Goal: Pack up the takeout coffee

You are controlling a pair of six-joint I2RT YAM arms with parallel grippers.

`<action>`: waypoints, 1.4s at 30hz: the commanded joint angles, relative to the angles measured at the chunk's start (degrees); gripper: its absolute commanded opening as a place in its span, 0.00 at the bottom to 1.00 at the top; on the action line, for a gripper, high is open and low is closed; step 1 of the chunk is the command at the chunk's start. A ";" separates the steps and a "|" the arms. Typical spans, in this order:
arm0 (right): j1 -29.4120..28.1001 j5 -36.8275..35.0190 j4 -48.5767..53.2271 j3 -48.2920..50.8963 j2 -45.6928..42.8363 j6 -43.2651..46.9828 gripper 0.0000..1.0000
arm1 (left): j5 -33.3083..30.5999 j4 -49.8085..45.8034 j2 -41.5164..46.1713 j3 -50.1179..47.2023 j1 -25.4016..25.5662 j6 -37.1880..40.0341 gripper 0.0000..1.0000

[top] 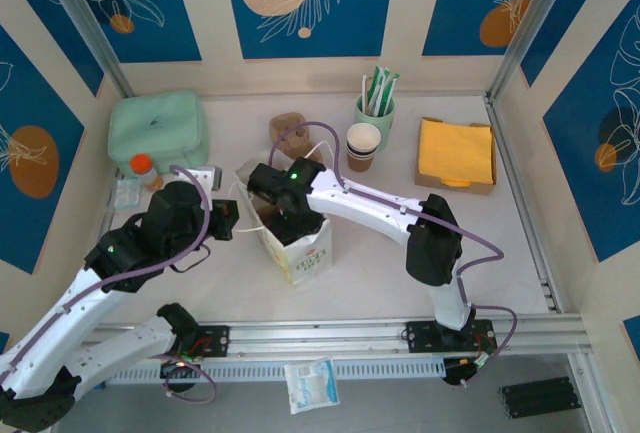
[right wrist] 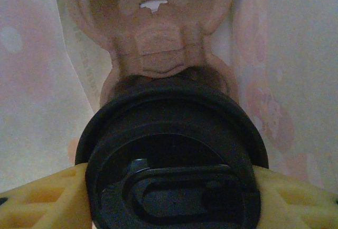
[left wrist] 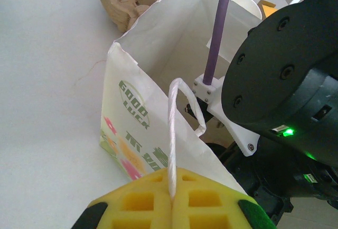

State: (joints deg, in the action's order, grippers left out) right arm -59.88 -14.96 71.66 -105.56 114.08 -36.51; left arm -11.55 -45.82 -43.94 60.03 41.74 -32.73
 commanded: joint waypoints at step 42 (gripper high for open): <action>-1.45 -0.91 7.13 -9.46 2.71 0.17 0.82 | 1.00 -0.05 0.44 -0.20 -0.42 -0.57 0.00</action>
State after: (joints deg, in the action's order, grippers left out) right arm -60.71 -16.08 76.66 -112.64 116.07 -36.45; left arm -11.53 -45.82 -43.92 60.03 41.74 -32.75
